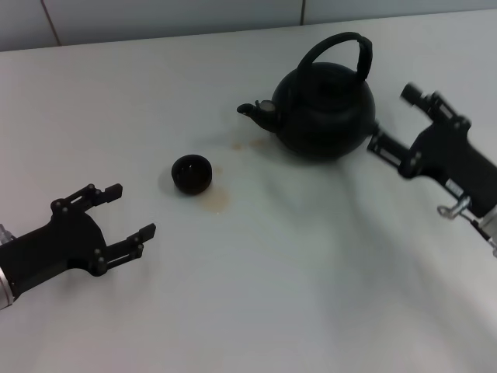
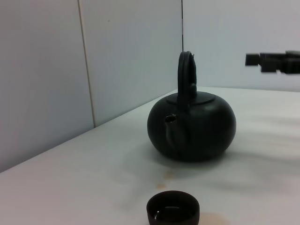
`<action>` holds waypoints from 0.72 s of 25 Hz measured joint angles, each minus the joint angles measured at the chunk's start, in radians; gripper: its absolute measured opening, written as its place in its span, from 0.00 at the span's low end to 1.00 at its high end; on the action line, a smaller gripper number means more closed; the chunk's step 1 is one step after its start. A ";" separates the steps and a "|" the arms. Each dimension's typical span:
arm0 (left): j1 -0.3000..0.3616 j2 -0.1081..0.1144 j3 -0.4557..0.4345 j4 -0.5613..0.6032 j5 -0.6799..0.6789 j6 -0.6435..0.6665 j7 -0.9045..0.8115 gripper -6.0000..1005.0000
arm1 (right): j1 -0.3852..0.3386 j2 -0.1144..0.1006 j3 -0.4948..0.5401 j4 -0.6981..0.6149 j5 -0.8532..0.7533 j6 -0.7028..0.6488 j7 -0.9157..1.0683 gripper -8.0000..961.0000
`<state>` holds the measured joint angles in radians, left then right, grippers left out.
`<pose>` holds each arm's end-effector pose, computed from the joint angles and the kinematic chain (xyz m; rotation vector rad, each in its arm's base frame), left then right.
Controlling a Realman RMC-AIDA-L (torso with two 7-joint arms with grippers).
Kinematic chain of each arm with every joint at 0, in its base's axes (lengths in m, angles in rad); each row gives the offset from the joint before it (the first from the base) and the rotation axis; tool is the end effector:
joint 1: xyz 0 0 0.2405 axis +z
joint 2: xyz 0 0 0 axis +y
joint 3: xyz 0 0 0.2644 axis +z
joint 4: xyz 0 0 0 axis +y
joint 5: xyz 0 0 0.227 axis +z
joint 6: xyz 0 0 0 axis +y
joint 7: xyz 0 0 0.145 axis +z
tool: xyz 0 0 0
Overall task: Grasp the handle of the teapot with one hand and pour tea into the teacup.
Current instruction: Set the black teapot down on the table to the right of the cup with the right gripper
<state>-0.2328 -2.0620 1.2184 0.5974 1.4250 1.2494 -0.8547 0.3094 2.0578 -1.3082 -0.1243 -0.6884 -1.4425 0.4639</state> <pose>-0.3314 0.2908 -0.0462 -2.5333 -0.3139 -0.5776 0.3444 0.2776 -0.0365 -2.0240 0.4253 0.8904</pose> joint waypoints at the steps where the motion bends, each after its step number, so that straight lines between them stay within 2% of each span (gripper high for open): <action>1: 0.000 0.000 0.000 0.000 0.000 0.000 0.000 0.80 | 0.000 0.000 0.000 0.000 0.000 0.000 0.000 0.81; 2: 0.003 0.000 0.000 0.002 0.000 0.003 -0.001 0.80 | 0.002 -0.010 0.000 -0.003 -0.045 0.005 0.016 0.82; 3: 0.006 0.000 0.003 0.006 0.000 0.007 -0.005 0.80 | 0.013 -0.031 -0.001 -0.010 -0.142 0.017 0.061 0.83; 4: 0.006 0.000 0.003 0.006 0.000 0.007 -0.005 0.80 | 0.013 -0.031 -0.001 -0.010 -0.142 0.017 0.061 0.84; 5: 0.008 0.001 0.005 0.007 0.001 0.009 -0.008 0.80 | 0.026 -0.052 0.002 -0.033 -0.243 0.030 0.123 0.85; 7: 0.011 0.002 0.017 0.011 0.012 0.008 -0.027 0.80 | 0.029 -0.068 0.008 -0.100 -0.365 0.056 0.210 0.85; 14: 0.025 -0.001 0.015 0.034 0.059 0.001 -0.053 0.80 | -0.004 -0.070 0.023 -0.269 -0.531 0.103 0.364 0.85; 18: 0.028 -0.002 0.012 0.037 0.060 0.001 -0.054 0.80 | -0.022 -0.060 0.102 -0.367 -0.668 0.106 0.467 0.85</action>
<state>-0.2047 -2.0643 1.2300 0.6347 1.4853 1.2500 -0.9085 0.2875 1.9977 -1.2059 -0.4910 -1.3567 -1.3369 0.9308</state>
